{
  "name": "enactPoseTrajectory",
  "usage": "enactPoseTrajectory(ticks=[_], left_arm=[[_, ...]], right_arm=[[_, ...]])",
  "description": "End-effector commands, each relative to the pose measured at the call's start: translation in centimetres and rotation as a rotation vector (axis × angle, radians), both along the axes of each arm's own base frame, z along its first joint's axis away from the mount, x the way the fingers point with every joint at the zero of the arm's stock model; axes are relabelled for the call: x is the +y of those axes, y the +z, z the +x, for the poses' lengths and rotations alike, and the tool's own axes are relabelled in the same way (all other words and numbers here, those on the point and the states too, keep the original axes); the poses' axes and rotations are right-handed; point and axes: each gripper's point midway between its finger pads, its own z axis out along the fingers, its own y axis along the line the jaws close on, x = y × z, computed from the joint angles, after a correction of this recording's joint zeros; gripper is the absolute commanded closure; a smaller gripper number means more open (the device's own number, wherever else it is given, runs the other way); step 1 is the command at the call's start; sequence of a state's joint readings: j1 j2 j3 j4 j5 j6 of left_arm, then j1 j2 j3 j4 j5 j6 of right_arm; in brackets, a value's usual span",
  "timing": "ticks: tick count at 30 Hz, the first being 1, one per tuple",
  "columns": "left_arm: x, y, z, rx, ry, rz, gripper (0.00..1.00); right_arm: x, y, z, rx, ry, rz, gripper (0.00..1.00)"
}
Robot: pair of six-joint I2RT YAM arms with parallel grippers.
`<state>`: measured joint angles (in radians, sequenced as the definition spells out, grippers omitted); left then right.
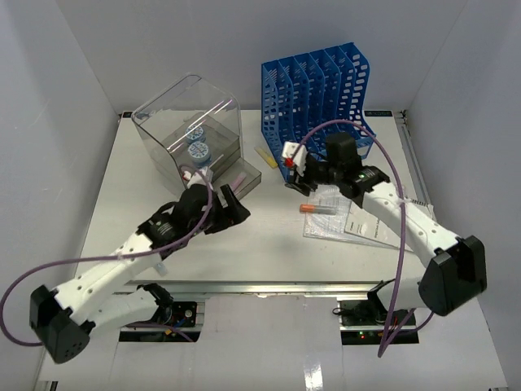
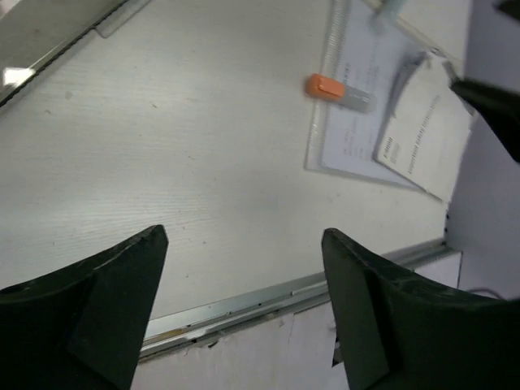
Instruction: Organize the desk
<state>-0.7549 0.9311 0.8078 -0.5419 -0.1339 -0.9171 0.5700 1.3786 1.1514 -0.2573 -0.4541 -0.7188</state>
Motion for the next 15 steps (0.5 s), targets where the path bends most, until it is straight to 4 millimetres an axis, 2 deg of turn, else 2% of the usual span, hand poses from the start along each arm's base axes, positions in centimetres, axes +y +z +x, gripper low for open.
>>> enactPoseTrajectory(ticks=[1,4,8,10,12,13,14,15], left_arm=[[-3.5,2.1,6.8,-0.033,0.154,0.023,0.16],[-5.2,3.8,8.6,-0.069,0.149,0.028,0.17],[-5.3,5.8,7.6,-0.158,0.039,0.029,0.15],[-4.3,6.7,5.6,-0.238,-0.058,0.034,0.13],[-2.3,7.4,3.2,-0.293,-0.082,0.0,0.1],[-1.3,6.6,2.1,-0.3,-0.092,0.001,0.07],[-0.5,6.1,1.1,-0.302,-0.097,0.002,0.04],[0.6,6.9,0.0,-0.329,-0.092,-0.025,0.02]], right_arm=[[-3.1,-3.3,-5.8,0.291,0.037,0.057,0.5],[-3.9,-3.4,-4.1,0.267,-0.058,0.031,0.52],[-3.0,-2.0,0.1,0.249,-0.158,0.001,0.46],[-2.2,-1.7,3.0,0.242,-0.215,-0.049,0.44],[-0.9,-1.7,5.9,0.208,-0.268,-0.093,0.42],[-0.2,-3.0,7.2,0.212,-0.29,-0.13,0.41],[0.9,-2.8,8.3,0.193,-0.298,-0.142,0.4],[1.6,-2.1,9.3,0.166,-0.311,-0.145,0.38]])
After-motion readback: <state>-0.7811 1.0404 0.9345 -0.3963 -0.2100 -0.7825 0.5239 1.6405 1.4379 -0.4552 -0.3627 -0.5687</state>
